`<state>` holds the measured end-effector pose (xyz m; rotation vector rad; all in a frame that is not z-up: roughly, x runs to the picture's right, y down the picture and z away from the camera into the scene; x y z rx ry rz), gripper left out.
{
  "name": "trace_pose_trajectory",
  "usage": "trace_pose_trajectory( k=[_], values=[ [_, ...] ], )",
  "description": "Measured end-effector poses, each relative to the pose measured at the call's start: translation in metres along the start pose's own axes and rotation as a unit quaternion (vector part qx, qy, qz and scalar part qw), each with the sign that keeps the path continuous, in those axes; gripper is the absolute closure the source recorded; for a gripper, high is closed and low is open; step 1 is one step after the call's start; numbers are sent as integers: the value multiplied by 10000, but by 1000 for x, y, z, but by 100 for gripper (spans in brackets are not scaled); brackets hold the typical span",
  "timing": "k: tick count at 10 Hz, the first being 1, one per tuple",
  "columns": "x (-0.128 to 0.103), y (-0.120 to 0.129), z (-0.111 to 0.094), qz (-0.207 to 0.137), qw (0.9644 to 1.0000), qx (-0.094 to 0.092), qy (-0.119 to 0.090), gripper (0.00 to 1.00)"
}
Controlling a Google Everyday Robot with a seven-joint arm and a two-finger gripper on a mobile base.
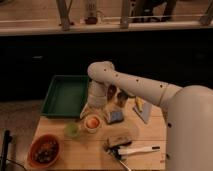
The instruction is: Place apple in paper cup
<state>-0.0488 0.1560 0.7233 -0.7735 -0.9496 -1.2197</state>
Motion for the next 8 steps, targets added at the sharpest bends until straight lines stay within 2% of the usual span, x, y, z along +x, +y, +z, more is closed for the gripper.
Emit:
trace_pose_trajectory(
  k=[5, 8],
  values=[
    [7, -3, -3, -60, 10000, -9, 14, 20],
    [8, -1, -9, -191, 9997, 136, 97, 20]
  ],
)
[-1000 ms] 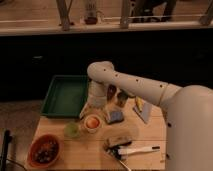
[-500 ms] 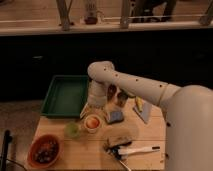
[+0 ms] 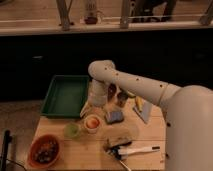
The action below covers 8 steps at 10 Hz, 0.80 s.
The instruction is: Place apple in paper cup
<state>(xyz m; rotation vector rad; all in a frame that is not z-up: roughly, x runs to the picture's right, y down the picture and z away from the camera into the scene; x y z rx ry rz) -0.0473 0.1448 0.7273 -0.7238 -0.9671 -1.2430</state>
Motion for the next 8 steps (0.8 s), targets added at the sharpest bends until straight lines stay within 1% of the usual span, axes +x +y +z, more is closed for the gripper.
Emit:
trace_pose_trajectory(
  k=[4, 8],
  values=[
    [2, 1, -10, -129, 9997, 174, 89, 20],
    [2, 1, -10, -130, 9997, 178, 94, 20]
  ],
)
